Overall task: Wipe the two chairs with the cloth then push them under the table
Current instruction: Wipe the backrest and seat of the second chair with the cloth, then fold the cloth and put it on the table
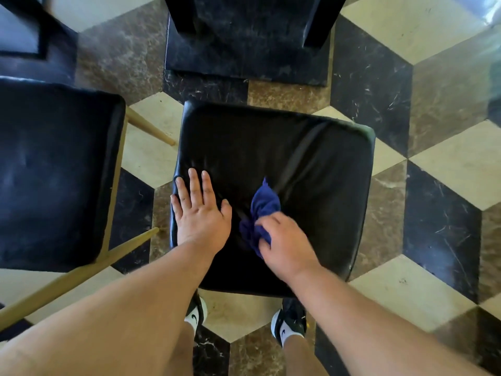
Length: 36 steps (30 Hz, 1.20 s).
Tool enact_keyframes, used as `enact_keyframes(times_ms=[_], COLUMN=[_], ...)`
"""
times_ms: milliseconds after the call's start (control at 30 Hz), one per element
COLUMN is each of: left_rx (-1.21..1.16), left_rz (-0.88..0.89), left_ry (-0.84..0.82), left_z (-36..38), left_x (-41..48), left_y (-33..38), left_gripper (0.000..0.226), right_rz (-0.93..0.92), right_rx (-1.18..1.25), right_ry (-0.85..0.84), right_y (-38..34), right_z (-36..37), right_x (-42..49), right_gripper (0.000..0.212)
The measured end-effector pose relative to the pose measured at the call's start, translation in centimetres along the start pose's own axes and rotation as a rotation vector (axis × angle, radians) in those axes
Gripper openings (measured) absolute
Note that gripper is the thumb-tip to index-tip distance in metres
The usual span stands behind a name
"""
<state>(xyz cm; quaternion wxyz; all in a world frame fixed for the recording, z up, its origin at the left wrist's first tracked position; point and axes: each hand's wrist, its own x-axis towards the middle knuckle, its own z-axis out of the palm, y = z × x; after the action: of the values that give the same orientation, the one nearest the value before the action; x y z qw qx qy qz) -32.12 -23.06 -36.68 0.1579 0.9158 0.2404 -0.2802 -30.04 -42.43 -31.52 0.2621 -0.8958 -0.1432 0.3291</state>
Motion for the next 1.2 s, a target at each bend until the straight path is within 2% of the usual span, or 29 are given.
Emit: enact_keyframes(times_ms=[100,167,233,333,400,500,567,633,800,933,1033,1133,1200], left_rx=[0.017,0.006,-0.006,-0.075,-0.312,-0.676,-0.997,-1.131,-1.262,-1.315,-1.268,-1.224,-1.192], left_rz=[0.024,0.027,0.019,0.023,-0.086,-0.207,-0.344,-0.316,-0.218,-0.162,-0.066,0.145,0.209], left_ry=[-0.128,-0.214,-0.281,-0.362,-0.415,-0.555,-0.557,-0.538,-0.455,-0.444,-0.416,-0.422,-0.438], left_z=[-2.0,-3.9,-5.9,-9.4,-11.8,-15.9,-19.0,-23.8,-33.1,-40.0,-42.9,-45.7,-47.3], left_x=[0.0,0.2,0.3,-0.7,-2.3,-4.9,-6.8,-8.6,-11.0,-13.2,-14.4,-15.8,-16.6], left_y=[-0.1,-0.3,-0.5,0.1,0.9,1.8,1.9,1.3,1.0,0.6,-0.4,-1.3,-2.1], left_gripper=[0.086,0.097,0.098,0.075,0.063,0.058,0.045,0.035,0.024,0.022,0.029,0.041,0.073], right_rz=[0.064,0.18,0.296,0.361,0.341,0.297,0.275,0.267,0.253,0.209,0.085,0.016,-0.081], right_rx=[-0.03,0.038,0.188,0.405,0.48,0.627,0.754,0.868,1.118,1.309,1.405,1.454,1.406], right_ry=[-0.163,-0.215,-0.174,-0.055,0.005,0.043,0.043,0.078,0.122,0.1,0.055,0.008,-0.031], right_y=[-0.7,-1.4,-2.5,-5.1,-7.3,-11.6,-14.7,-18.9,-25.9,-31.9,-35.7,-38.7,-40.4], right_z=[1.1,-0.2,-2.4,-6.1,-8.4,-11.6,-13.5,-16.0,-20.5,-24.8,-27.6,-29.7,-30.6], right_x=[-2.2,-1.7,-0.9,-0.3,-0.5,-1.3,-2.1,-3.2,-4.4,-5.9,-7.1,-8.5,-9.5], right_gripper=[0.026,0.025,0.02,0.019,0.021,0.025,0.027,0.028,0.032,0.051,0.052,0.073,0.051])
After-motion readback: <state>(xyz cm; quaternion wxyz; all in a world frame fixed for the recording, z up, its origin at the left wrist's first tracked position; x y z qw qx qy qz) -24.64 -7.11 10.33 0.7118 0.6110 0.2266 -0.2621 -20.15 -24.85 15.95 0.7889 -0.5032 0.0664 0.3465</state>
